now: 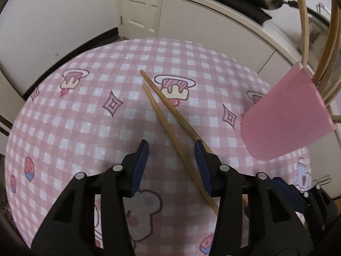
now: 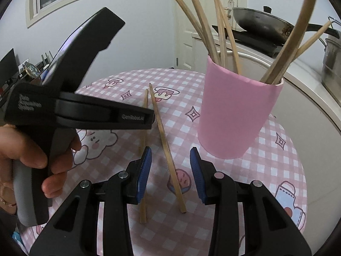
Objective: Organize utensils
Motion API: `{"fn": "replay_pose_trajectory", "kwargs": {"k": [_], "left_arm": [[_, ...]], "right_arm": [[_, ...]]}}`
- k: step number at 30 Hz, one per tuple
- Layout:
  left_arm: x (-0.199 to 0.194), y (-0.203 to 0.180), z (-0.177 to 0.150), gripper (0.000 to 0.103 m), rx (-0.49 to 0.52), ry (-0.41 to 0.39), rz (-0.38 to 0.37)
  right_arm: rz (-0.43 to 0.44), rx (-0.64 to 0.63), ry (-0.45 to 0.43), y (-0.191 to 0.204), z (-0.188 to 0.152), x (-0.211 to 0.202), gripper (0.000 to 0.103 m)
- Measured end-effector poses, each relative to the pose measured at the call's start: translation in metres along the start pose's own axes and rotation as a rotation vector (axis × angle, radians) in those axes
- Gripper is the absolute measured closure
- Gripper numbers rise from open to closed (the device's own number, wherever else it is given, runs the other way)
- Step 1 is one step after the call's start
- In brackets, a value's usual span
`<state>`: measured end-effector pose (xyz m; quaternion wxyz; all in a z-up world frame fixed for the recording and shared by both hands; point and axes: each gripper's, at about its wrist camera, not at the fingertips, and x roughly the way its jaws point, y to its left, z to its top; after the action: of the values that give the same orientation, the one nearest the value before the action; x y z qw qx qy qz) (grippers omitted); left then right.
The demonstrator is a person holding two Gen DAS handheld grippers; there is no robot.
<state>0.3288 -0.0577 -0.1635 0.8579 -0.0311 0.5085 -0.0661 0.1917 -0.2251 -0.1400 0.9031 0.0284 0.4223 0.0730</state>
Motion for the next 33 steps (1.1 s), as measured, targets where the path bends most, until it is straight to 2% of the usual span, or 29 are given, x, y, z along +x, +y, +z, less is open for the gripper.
{"fn": "replay_pose_trajectory", "kwargs": {"k": [2,3,4,9,15,22,26,33], "left_arm": [[0.005,-0.003,0.002,0.062,0.018,-0.005,0.034],[0.007,-0.007,0.003,0.068,0.034,-0.014,0.068],[0.009,-0.008,0.004,0.069,0.043,-0.023,0.082],[0.012,-0.005,0.007,0.084,0.076,-0.034,0.074],[0.005,0.022,0.001,0.092,0.106,-0.035,0.085],[-0.008,0.065,-0.007,0.094,0.069,-0.023,0.045],[-0.012,0.086,-0.007,0.094,0.029,-0.014,-0.031],[-0.005,0.091,0.006,0.094,0.033,-0.006,-0.017]], "right_arm": [[0.002,-0.001,-0.002,0.0,0.0,-0.004,0.068],[0.003,-0.001,-0.002,0.001,0.0,-0.005,0.068],[0.004,-0.001,-0.001,0.001,0.0,-0.006,0.068],[0.009,-0.009,0.005,0.006,0.001,-0.004,0.068],[0.019,-0.041,0.024,0.021,0.004,0.008,0.068],[0.012,-0.104,0.04,0.043,0.023,0.035,0.068],[-0.017,-0.126,0.05,0.047,0.038,0.056,0.068],[-0.043,-0.133,0.098,0.052,0.065,0.091,0.068]]}}
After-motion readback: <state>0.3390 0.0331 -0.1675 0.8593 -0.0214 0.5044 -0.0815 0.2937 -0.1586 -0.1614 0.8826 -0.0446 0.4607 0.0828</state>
